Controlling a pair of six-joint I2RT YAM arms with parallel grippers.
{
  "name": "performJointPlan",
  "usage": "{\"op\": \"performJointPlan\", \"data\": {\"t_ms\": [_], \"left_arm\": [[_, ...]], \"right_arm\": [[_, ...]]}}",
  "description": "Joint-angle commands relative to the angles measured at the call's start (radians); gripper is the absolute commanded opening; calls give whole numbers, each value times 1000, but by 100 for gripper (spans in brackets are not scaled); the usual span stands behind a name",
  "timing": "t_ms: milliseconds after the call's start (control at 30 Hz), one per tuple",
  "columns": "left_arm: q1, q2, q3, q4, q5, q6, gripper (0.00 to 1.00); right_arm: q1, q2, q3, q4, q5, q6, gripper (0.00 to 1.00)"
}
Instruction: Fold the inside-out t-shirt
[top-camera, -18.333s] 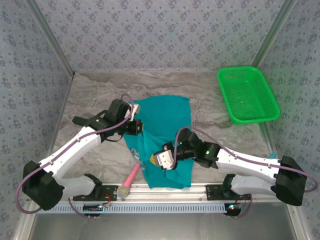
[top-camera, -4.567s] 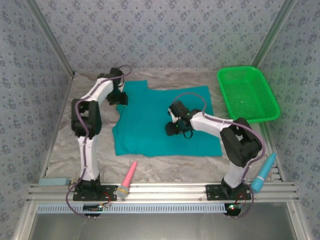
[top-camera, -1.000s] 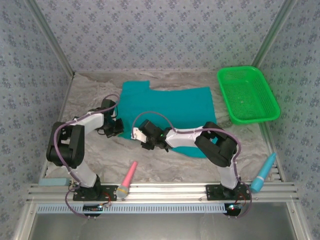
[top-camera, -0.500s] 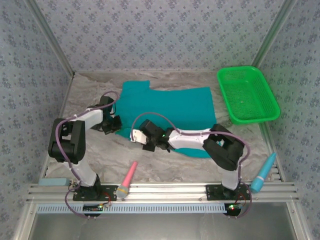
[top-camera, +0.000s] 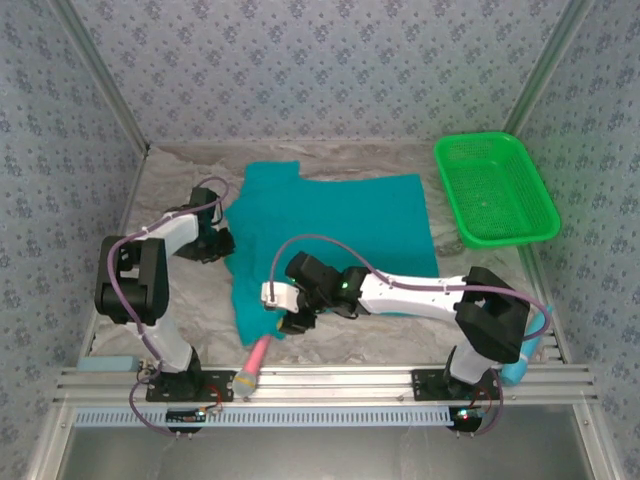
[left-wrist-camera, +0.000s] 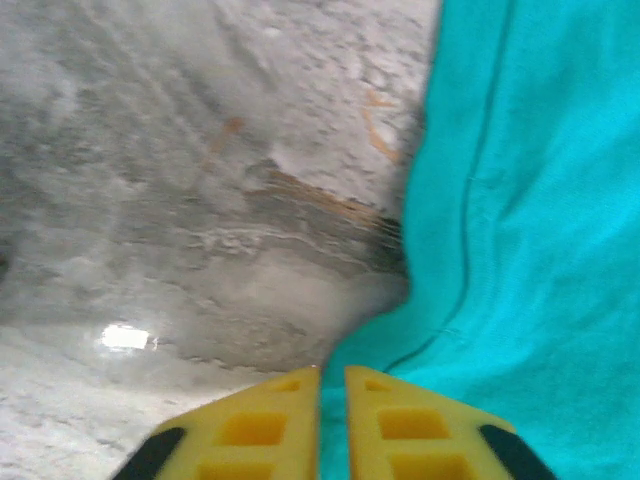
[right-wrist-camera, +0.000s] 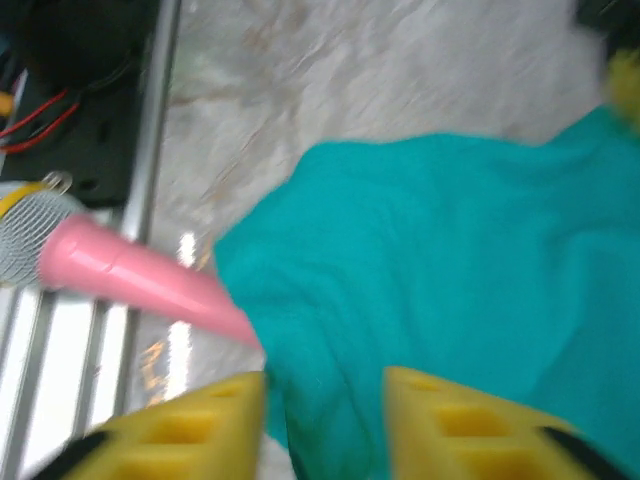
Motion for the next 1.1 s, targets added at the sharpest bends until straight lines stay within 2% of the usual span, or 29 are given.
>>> {"op": "performJointPlan", "data": {"t_ms": [0,133,267,400,533,700,867,1067], "left_arm": [[0,-66,-15,-48,5,17,19],[-30,-94,-8,-55,59,29,20],[-115,-61,45,-65,28,46,19],[-118,44,71,-17,-3,36,15],[-95,162,126,-9,-43,49,11],[-77,267,235,-27,-105,82,8],[-66,350,410,-121,-113,132,8],[-35,429,561,-214,-166,177,10]], "right_arm": [[-18,-45,-19,-34,64,52,51],[-134,-83,-46,14,275,201,56],[-289,-64,-74,30,301,448,56],[-378,-28,-140,94,327,583,54],[-449,32,-159,110,356,637,54],[-539,116,-148,171,315,689,53],[-555,180,-84,200,237,711,54],[-578,102,-14,122,231,722,57]]}}
